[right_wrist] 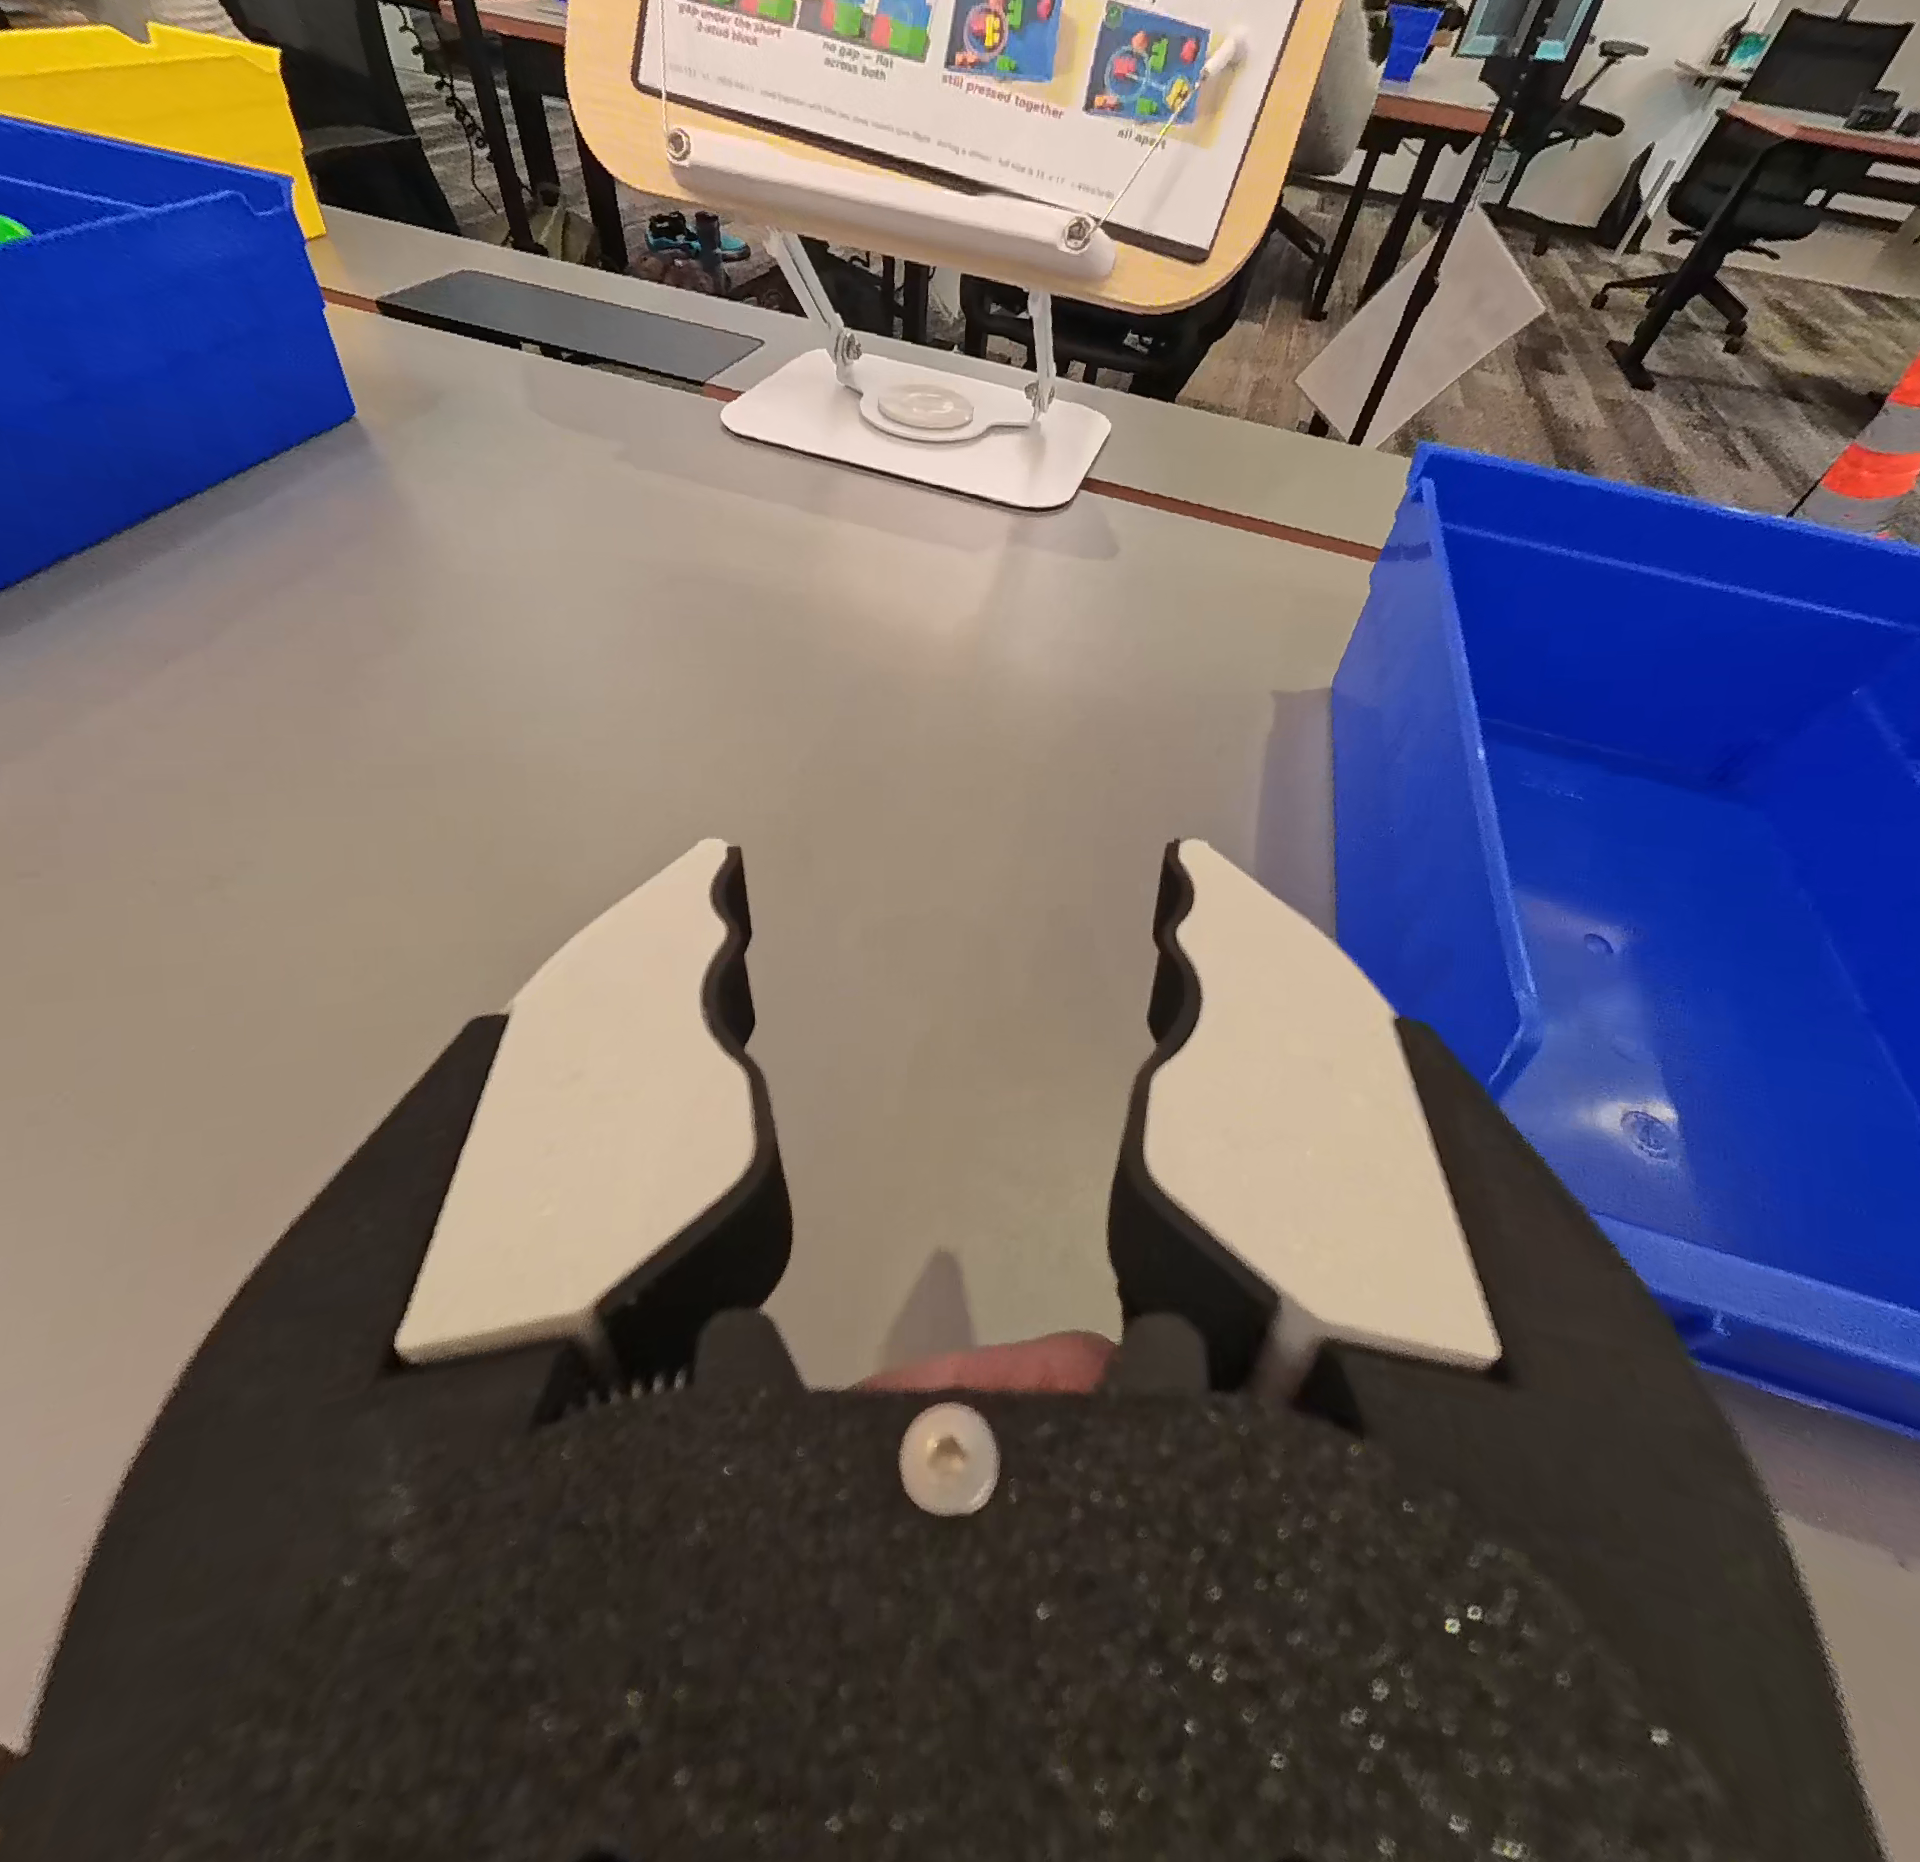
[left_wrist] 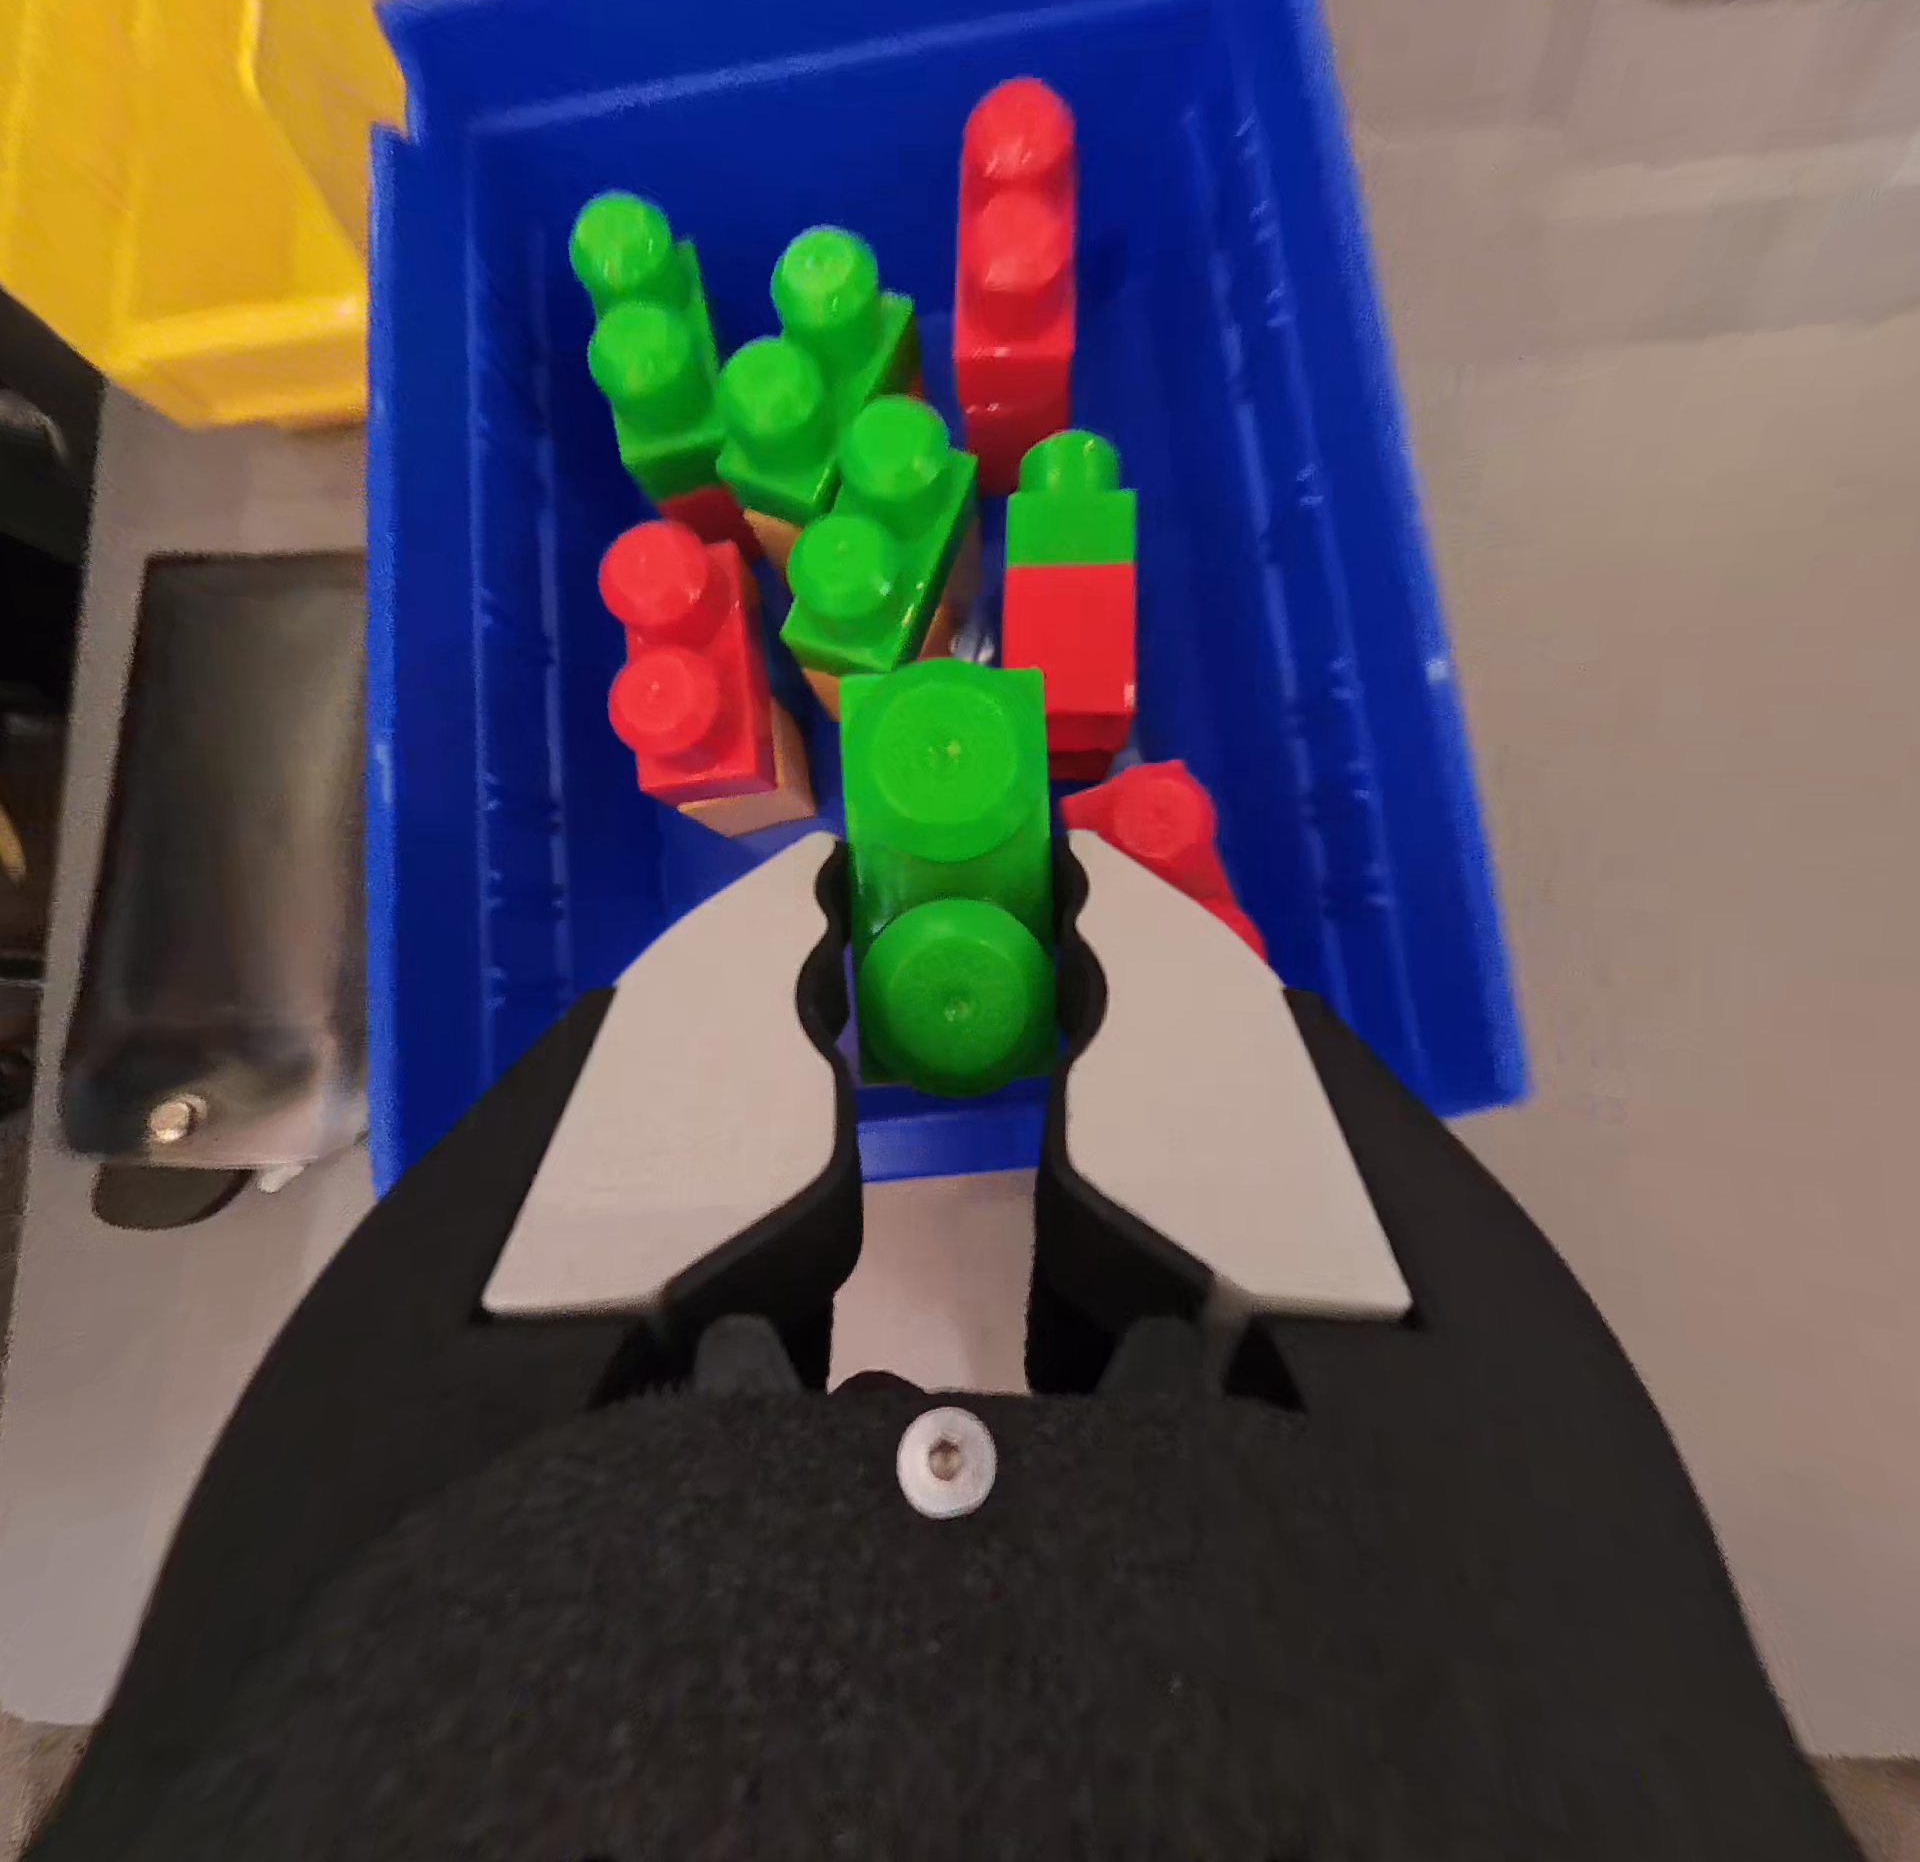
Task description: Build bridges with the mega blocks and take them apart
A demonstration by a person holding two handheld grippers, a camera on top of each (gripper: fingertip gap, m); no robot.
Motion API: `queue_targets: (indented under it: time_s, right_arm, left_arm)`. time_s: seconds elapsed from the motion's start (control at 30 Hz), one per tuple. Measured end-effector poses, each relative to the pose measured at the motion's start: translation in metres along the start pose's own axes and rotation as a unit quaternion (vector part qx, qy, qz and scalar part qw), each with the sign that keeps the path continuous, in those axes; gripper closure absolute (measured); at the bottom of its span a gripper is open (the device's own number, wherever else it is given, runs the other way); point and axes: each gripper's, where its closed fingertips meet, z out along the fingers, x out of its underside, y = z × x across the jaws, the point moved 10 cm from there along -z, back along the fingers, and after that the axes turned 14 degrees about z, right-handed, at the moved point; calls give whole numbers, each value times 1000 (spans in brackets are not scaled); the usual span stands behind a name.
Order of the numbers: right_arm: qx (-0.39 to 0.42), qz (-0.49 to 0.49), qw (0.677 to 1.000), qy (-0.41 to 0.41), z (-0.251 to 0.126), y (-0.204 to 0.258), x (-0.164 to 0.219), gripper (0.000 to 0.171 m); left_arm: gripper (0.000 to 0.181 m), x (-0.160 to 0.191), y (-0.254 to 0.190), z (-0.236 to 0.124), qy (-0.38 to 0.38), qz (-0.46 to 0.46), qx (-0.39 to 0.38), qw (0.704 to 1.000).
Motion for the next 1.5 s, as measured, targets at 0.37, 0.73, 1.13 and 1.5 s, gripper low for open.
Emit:
queue_targets:
  time_s: [0.37,0.73,1.13,1.5]
  right_arm:
    - [-11,1,1000,-19,-8,0,-8,97]
    - [-65,-14,998,-10,-5,6,-5,99]
    - [-287,-131,949,9,10,36,-17,100]
    - [-394,-247,884,51,50,75,-45,106]
  left_arm:
    - [145,-39,-75,-77,-84,185,59,977]
    - [145,-41,-132,-59,-132,259,200,936]
    - [145,-63,-187,-45,-212,374,374,822]
    - [145,-67,-223,-45,-269,430,415,755]
